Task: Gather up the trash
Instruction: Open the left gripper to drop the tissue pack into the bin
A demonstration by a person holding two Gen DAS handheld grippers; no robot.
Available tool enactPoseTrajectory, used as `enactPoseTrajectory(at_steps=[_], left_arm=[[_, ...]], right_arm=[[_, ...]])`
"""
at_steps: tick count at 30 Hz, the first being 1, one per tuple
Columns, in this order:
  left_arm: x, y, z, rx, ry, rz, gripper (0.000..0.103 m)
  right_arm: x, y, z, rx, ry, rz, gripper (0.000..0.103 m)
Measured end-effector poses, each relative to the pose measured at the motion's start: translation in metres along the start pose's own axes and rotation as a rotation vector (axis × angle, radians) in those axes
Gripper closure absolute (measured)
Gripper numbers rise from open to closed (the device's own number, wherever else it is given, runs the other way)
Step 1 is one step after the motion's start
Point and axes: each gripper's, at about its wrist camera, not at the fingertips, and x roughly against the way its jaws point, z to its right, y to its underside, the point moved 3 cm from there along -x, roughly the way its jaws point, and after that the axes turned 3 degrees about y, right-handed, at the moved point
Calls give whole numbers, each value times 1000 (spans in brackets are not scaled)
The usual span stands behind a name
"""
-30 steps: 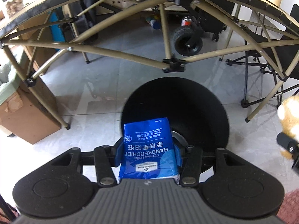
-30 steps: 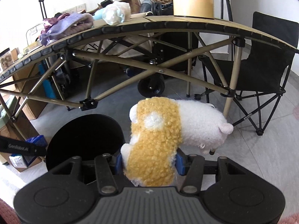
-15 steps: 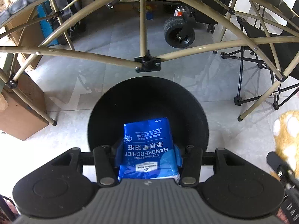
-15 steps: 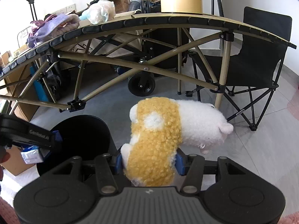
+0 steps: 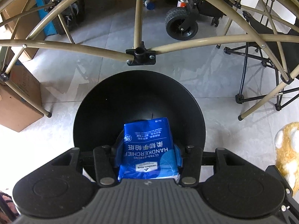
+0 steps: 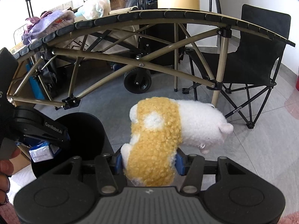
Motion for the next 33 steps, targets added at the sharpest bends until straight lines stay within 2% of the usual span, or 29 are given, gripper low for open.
enactPoseTrajectory(at_steps=[3,5,7,8,9,11,18,33], left_arm=[[-1,0,1,-3,-3,-8,50],[-1,1,2,-10,-14,-6,45],[1,0,3,-16,-22,5,28],[3,0,3,-15,-29,13,16],[4,0,2,-13,-37,21,9],[8,0,1,-16,-46,33,2],[5,-1,-1,-13,-54,-1,0],[9,2,-6,-14,-56,0,0]], right_arm=[[-1,0,-1,0,-2,-4,52],[-1,0,-2,3,-4,-4,52],[-1,0,-2,3,-4,-3,52],[-1,0,-2,2,-4,-3,52],[-1,0,-1,2,-3,-3,52],[-1,0,-1,2,-4,-3,52],[1,0,-1,5,-7,0,52],[3,-1,-6,20,-18,3,52]])
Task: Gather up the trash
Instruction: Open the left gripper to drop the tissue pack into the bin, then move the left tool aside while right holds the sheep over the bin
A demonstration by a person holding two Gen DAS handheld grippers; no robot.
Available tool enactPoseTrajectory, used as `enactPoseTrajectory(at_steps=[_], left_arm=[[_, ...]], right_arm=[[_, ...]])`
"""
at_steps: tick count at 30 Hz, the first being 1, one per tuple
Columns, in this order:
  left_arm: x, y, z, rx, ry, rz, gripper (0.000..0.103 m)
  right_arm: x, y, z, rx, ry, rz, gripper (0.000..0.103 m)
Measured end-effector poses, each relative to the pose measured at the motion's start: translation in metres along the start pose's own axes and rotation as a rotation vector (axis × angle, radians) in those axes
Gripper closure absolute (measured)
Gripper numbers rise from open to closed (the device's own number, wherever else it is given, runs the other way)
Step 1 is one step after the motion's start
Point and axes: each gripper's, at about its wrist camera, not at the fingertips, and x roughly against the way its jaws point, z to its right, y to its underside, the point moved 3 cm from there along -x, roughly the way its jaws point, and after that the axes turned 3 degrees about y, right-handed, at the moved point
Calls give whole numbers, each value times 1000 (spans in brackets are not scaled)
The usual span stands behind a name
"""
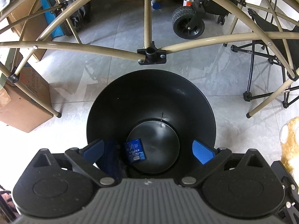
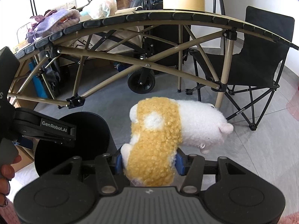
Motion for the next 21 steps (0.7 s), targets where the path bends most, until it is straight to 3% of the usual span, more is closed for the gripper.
enactPoseTrajectory(at_steps=[21], left_arm=[[36,4,-69,79,11,80,0]], right_arm=[[4,-12,-62,106,-71,16,52]])
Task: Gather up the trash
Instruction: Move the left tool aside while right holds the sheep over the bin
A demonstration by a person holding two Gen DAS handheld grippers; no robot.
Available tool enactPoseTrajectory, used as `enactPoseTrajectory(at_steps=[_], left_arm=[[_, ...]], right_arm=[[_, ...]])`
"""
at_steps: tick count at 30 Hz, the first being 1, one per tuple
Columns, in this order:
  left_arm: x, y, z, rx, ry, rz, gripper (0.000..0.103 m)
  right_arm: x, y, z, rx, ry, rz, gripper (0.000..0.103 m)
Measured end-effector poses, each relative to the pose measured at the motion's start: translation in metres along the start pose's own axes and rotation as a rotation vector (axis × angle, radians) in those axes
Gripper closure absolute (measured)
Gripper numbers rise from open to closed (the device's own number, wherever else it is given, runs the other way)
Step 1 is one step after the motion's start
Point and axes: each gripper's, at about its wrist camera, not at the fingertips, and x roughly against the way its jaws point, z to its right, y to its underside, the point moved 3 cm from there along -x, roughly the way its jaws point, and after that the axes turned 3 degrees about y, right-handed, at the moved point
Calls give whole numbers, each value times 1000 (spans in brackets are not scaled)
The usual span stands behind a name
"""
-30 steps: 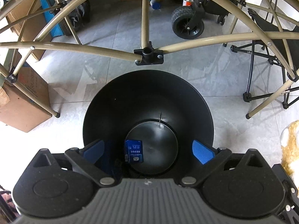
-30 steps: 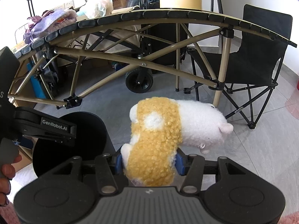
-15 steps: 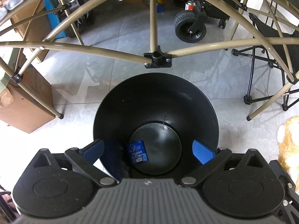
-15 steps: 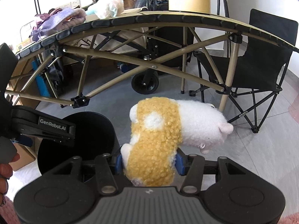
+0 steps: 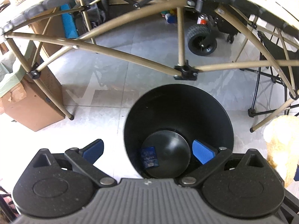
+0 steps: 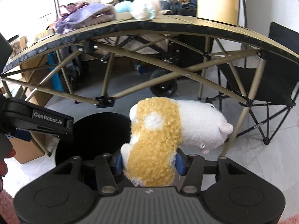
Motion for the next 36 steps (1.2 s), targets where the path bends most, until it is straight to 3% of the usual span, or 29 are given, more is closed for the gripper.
enactPoseTrajectory(at_steps=[9,21,32,36], left_arm=[[14,-1,-43,47,8,48,0],[15,14,-95,29,-102,148,0],[-5,41,-160,83,-182,128,0],[-7,46,-166,90,-188,127,0]], right_arm=[[-7,-4,-35,37,-39,-19,52],[-25,-10,-66,58,-85,-62,52],[-44,-12,-96,82,-138,-129,52],[-53,-12,-103,74,-154,-169,52]])
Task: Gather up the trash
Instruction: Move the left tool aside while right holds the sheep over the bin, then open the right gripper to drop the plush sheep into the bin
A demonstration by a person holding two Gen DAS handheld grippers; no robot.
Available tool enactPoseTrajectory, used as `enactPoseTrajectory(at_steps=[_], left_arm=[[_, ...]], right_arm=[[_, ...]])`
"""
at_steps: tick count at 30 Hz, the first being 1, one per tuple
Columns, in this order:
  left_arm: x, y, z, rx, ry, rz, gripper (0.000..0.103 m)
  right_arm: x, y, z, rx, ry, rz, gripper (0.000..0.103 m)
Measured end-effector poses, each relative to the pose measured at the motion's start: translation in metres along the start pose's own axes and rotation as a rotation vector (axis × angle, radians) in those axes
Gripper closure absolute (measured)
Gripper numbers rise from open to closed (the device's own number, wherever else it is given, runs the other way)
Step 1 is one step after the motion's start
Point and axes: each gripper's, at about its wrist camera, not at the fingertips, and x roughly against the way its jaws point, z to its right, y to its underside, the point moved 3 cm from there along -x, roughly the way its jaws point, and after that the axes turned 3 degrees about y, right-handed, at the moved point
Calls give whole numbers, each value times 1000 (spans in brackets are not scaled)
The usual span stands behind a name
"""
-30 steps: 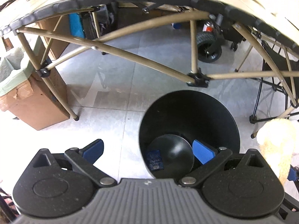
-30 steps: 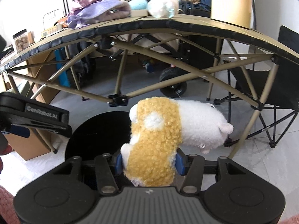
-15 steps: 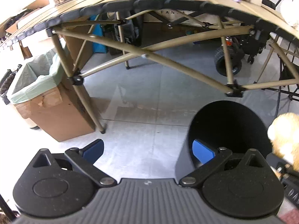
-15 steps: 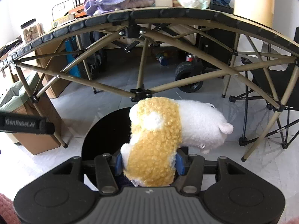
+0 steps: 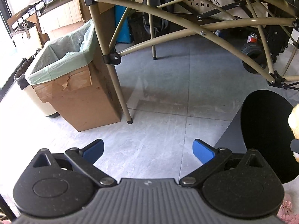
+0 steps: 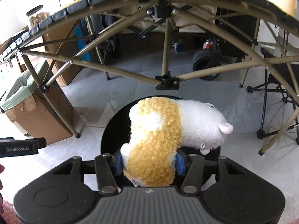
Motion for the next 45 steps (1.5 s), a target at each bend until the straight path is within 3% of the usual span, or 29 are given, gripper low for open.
enactPoseTrajectory(at_steps=[13,29,31,33,38,45], left_arm=[[0,1,0,-11,-15,26,0],[-3,2,-2,-6,-11,10,0],[-3,2,-3,-4,-11,9,0],[-3,2,-3,-5,-13,11,0],[-2,2,-1,-10,-11,14,0],[-2,2,0,-15,-9,16,0]], right_arm=[[-47,-7,-8,-69,-18,-130,52],[-57,-5,-9,-64,-16,-182,46],[-56,-6,-9,-61,-10,-166,35],[-54,-7,-9,-57,-4,-147,6],[-52,-8,-11,-31,-1,-116,0],[-51,-8,-9,-41,4,-112,0]])
